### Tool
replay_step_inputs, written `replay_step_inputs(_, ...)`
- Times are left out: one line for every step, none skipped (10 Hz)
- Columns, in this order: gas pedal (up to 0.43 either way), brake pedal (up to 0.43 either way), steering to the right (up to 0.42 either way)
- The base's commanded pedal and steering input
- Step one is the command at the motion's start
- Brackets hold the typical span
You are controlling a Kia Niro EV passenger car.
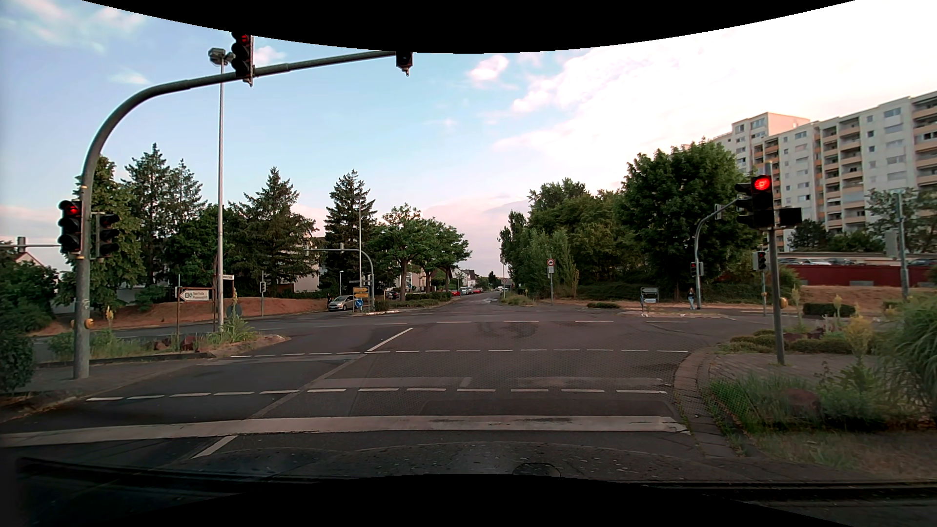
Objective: Follow the waypoints while adhering to traffic rules and regulations
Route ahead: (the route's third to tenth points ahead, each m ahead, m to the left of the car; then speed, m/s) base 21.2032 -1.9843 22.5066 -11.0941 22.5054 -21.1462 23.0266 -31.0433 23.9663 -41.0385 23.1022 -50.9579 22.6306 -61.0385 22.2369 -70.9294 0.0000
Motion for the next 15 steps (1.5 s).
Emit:
replay_step_inputs(0.000, 0.268, 0.044)
replay_step_inputs(0.000, 0.268, 0.044)
replay_step_inputs(0.000, 0.268, 0.044)
replay_step_inputs(0.000, 0.268, 0.044)
replay_step_inputs(0.000, 0.268, 0.044)
replay_step_inputs(0.000, 0.268, 0.044)
replay_step_inputs(0.000, 0.268, 0.044)
replay_step_inputs(0.000, 0.268, 0.044)
replay_step_inputs(0.000, 0.268, 0.044)
replay_step_inputs(0.000, 0.262, 0.044)
replay_step_inputs(0.000, 0.268, 0.044)
replay_step_inputs(0.000, 0.268, 0.044)
replay_step_inputs(0.000, 0.262, 0.044)
replay_step_inputs(0.000, 0.268, 0.044)
replay_step_inputs(0.000, 0.262, 0.044)
